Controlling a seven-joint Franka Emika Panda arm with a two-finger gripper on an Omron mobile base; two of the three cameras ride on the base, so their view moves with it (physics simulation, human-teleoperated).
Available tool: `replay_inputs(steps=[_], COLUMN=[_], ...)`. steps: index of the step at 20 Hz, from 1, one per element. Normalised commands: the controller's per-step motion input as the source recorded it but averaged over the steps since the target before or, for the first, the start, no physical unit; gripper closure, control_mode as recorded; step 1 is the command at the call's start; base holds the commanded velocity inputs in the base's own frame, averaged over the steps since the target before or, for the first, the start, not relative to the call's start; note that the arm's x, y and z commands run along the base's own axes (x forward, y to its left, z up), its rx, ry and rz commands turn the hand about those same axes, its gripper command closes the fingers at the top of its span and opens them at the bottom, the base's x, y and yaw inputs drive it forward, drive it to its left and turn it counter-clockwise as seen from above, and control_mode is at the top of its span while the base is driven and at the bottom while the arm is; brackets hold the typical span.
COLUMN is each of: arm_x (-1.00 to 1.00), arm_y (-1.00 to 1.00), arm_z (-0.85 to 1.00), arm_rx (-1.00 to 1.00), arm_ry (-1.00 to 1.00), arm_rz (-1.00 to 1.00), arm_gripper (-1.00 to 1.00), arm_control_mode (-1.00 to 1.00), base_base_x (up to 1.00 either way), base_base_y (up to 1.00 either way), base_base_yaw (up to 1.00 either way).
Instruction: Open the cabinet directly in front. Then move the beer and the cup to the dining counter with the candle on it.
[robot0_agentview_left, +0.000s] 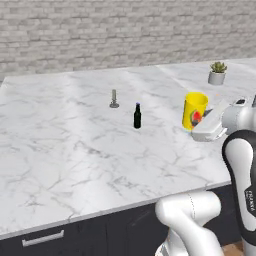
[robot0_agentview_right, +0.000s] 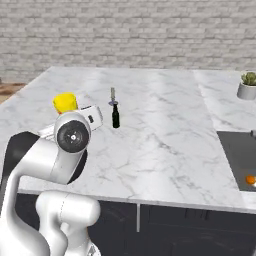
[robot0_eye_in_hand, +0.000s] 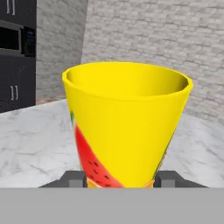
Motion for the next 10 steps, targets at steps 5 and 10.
replay_inputs(steps=[5,10], arm_x=[0.00,0.00], arm_y=[0.00,0.00], arm_z=[0.00,0.00], arm_rx=[0.00,0.00], arm_ry=[0.00,0.00], arm_rz=[0.00,0.00], arm_gripper=[1.00,1.00], arm_control_mode=[1.00,1.00], base_base_x=[0.01,0.00], base_base_y=[1.00,0.46], base_base_yaw=[0.00,0.00])
